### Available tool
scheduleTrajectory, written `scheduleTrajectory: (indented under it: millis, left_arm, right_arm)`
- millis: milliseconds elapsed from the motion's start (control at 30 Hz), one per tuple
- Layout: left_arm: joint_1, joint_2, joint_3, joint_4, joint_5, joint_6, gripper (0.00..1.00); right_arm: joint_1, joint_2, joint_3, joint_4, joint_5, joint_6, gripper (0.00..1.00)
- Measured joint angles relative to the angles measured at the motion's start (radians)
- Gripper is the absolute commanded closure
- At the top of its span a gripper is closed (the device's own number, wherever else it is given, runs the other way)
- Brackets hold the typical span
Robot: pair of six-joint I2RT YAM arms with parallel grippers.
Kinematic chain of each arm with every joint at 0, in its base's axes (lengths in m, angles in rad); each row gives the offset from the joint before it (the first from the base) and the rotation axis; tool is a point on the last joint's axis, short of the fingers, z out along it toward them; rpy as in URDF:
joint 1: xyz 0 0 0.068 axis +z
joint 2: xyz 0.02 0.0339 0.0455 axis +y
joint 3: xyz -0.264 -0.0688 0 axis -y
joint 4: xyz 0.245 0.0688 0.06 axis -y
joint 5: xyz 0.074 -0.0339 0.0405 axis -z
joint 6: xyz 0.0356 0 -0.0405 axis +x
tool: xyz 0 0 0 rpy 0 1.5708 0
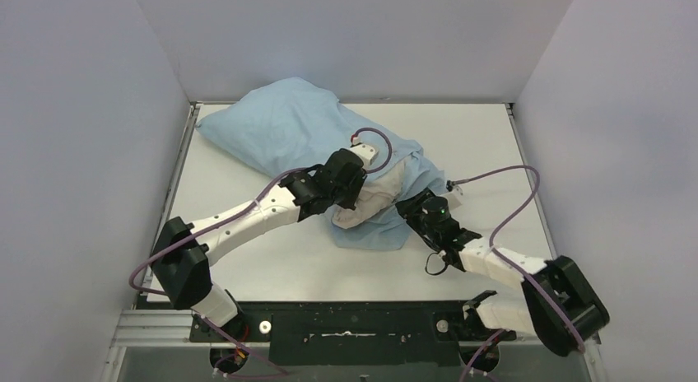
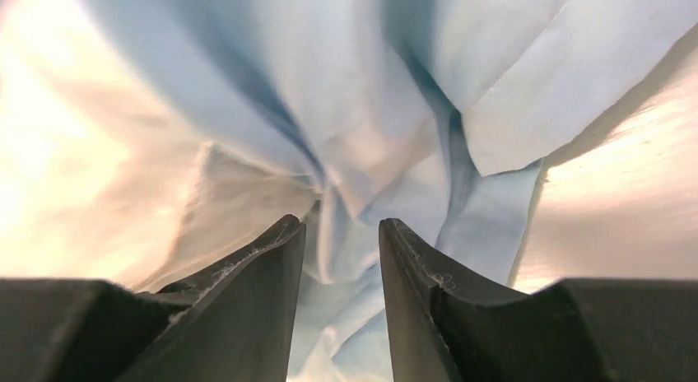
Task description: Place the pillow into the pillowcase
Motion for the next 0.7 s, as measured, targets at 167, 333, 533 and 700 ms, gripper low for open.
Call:
scheduleTrajectory:
  millis: [167, 333, 533, 700]
  left_arm:
    - [0.025, 0.002, 0.043, -0.005, 0.037, -0.016, 1.00]
    - [0.040, 0.016, 0.093, -0.004, 0.056, -0.043, 1.00]
    - [0.049, 0.024, 0.106, -0.010, 0.077, -0.061, 1.00]
    - [0.055, 0.024, 0.106, -0.014, 0.089, -0.078, 1.00]
  right_arm:
    - [0.018, -0.258, 0.031, -0.211, 0.104, -0.012, 0.61]
    - [0.051, -0.269, 0.039, -0.216, 0.140, -0.002, 0.62]
    - [0.087, -0.089, 0.039, -0.099, 0.120, 0.055, 0.64]
    - [0.103, 0.025, 0.040, -0.010, 0.120, 0.088, 0.64]
